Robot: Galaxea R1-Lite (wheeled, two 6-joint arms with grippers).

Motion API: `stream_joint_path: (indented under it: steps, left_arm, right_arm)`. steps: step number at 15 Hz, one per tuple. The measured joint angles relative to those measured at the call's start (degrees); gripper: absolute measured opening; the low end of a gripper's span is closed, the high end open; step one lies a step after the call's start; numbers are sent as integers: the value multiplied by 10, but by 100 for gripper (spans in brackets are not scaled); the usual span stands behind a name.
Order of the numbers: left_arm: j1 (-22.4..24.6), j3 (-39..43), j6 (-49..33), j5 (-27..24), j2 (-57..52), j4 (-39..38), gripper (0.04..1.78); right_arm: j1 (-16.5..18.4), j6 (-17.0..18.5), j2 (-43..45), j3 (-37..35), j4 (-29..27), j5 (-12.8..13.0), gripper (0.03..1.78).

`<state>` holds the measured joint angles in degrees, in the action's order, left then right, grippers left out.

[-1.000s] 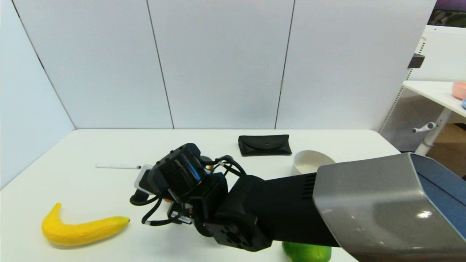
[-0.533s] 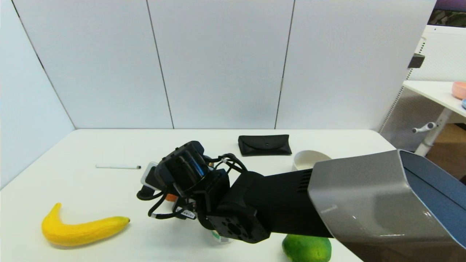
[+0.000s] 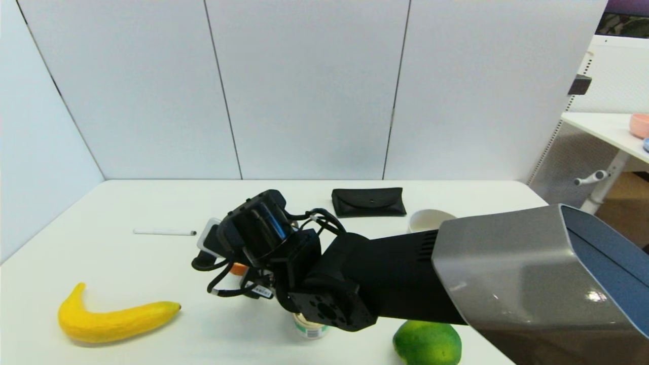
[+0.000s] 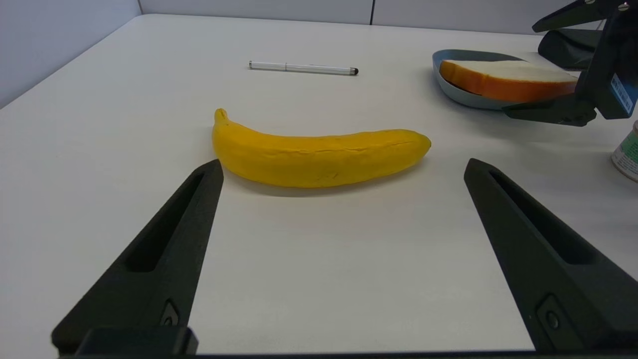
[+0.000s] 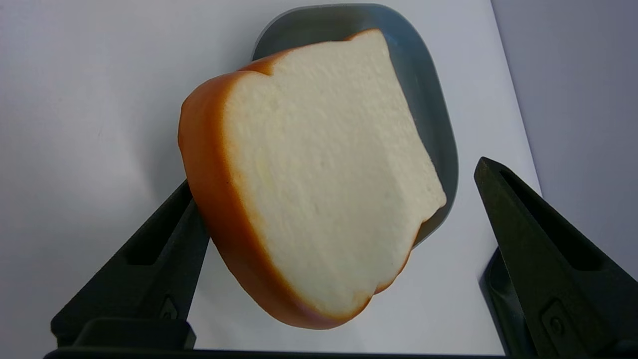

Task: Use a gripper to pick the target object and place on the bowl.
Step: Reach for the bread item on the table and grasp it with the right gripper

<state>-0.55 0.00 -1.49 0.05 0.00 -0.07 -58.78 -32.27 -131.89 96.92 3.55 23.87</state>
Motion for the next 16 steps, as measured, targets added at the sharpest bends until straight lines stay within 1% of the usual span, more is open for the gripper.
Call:
stream_joint_path:
  steps: [9,10,11,13,14,16]
  left_arm:
    - [0,0,0,0,0,0,171]
    - [0,0,0,0,0,0,171]
    - [0,0,0,0,0,0,171]
    - [0,0,0,0,0,0,171]
    - [0,0,0,0,0,0,171]
    - [0,0,0,0,0,0,171]
  right_arm:
    - [5,-4,4,16,-4,0,172]
    - [6,-4,4,18,-4,0,169]
    - [7,-4,4,18,-4,0,148]
    - [7,-3,4,19,-4,-1,117]
    - [7,-4,4,19,-4,-1,103]
    - [7,-4,5,19,-4,-2,83]
